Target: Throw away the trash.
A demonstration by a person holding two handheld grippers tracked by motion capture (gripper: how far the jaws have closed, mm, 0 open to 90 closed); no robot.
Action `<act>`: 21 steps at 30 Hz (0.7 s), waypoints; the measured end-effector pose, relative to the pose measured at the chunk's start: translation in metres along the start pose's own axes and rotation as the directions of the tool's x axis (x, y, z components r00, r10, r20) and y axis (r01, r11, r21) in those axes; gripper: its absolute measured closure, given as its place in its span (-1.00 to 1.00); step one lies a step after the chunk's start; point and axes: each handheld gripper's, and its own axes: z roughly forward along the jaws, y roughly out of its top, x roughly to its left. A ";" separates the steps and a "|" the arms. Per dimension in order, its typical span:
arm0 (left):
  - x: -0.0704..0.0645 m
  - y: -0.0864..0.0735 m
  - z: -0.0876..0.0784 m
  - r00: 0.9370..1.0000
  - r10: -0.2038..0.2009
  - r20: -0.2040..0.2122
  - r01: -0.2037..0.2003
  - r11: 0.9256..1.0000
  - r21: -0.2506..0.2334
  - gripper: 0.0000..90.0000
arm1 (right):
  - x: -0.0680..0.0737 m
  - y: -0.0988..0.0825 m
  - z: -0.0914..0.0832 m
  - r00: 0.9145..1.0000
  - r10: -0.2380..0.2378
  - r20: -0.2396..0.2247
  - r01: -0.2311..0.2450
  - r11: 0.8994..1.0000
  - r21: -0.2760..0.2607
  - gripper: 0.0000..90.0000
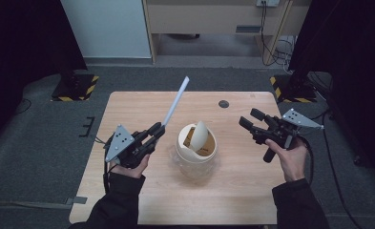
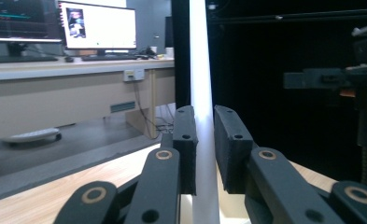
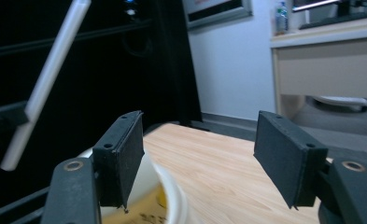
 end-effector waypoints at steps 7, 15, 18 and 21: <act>-0.023 -0.001 0.019 0.998 0.020 0.063 -0.021 1.000 0.010 0.75 | 0.019 0.010 0.005 0.997 0.005 -0.071 -0.007 1.000 -0.025 -0.25; -0.053 -0.007 0.040 0.989 0.045 0.138 -0.049 0.998 0.028 0.75 | 0.028 0.008 0.007 0.990 0.045 -0.135 -0.052 0.998 -0.043 -0.19; -0.061 -0.011 0.047 0.986 0.055 0.158 -0.062 0.997 0.041 0.75 | 0.030 0.007 0.009 0.985 0.062 -0.158 -0.069 0.997 -0.041 -0.16; -0.066 -0.014 0.051 0.984 0.064 0.169 -0.074 0.996 0.054 0.75 | 0.031 0.007 0.010 0.983 0.069 -0.171 -0.077 0.996 -0.042 -0.15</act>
